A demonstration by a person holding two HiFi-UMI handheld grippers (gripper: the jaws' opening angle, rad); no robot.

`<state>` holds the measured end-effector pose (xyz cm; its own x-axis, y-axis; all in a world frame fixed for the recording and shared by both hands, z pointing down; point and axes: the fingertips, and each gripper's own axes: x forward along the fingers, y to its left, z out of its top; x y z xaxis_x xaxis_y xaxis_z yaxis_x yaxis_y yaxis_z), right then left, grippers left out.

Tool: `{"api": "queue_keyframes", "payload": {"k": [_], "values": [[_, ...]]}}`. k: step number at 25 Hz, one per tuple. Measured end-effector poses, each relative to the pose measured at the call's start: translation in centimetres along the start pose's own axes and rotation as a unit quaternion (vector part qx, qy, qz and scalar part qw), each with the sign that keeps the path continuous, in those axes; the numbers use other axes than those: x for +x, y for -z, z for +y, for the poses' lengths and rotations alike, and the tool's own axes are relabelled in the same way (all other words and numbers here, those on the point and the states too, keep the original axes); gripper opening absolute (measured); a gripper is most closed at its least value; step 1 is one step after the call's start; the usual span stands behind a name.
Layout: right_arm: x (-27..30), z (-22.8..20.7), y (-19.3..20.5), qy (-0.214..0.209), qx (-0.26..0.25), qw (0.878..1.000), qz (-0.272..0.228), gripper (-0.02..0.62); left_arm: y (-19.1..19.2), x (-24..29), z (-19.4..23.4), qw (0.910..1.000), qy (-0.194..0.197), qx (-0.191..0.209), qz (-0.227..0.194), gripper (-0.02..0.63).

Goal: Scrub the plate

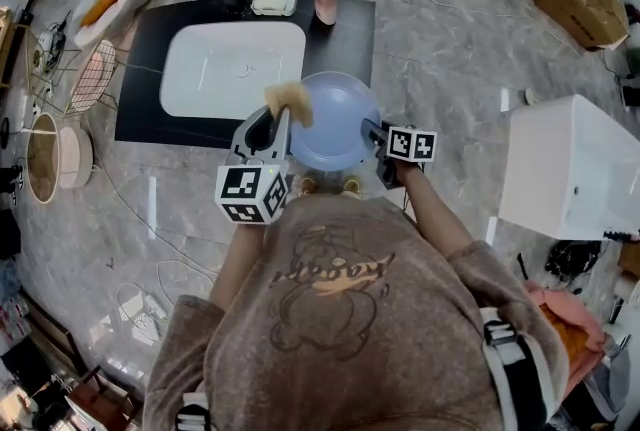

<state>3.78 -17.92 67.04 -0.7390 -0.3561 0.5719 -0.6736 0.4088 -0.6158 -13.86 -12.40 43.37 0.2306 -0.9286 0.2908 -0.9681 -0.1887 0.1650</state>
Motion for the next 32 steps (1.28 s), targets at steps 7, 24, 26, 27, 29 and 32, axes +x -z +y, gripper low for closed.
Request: {"api": "queue_keyframes", "payload": {"k": [7, 24, 26, 27, 29, 32], "values": [[-1.3, -0.7, 0.4, 0.010, 0.025, 1.000, -0.004, 0.083, 0.0, 0.3, -0.6, 0.9999, 0.013, 0.002, -0.001, 0.064], [-5.6, 3.6, -5.4, 0.023, -0.012, 0.997, -0.079, 0.034, -1.3, 0.9, -1.4, 0.9990, 0.039, 0.009, -0.018, 0.064], [-6.0, 5.4, -6.5, 0.007, -0.023, 0.996, -0.086, 0.035, -1.6, 1.1, -1.4, 0.9988, 0.044, 0.012, -0.021, 0.064], [-6.3, 6.4, -7.2, -0.002, -0.030, 0.995, -0.091, 0.034, -1.8, 1.3, -1.5, 0.9986, 0.047, 0.014, -0.022, 0.064], [-7.0, 8.6, -8.7, -0.016, -0.050, 0.993, -0.103, 0.034, -2.2, 1.6, -1.8, 0.9981, 0.055, 0.015, -0.024, 0.064], [-7.9, 11.3, -10.4, -0.025, -0.076, 0.990, -0.118, 0.032, -2.9, 2.2, -2.5, 0.9969, 0.070, 0.020, -0.029, 0.064]]}}
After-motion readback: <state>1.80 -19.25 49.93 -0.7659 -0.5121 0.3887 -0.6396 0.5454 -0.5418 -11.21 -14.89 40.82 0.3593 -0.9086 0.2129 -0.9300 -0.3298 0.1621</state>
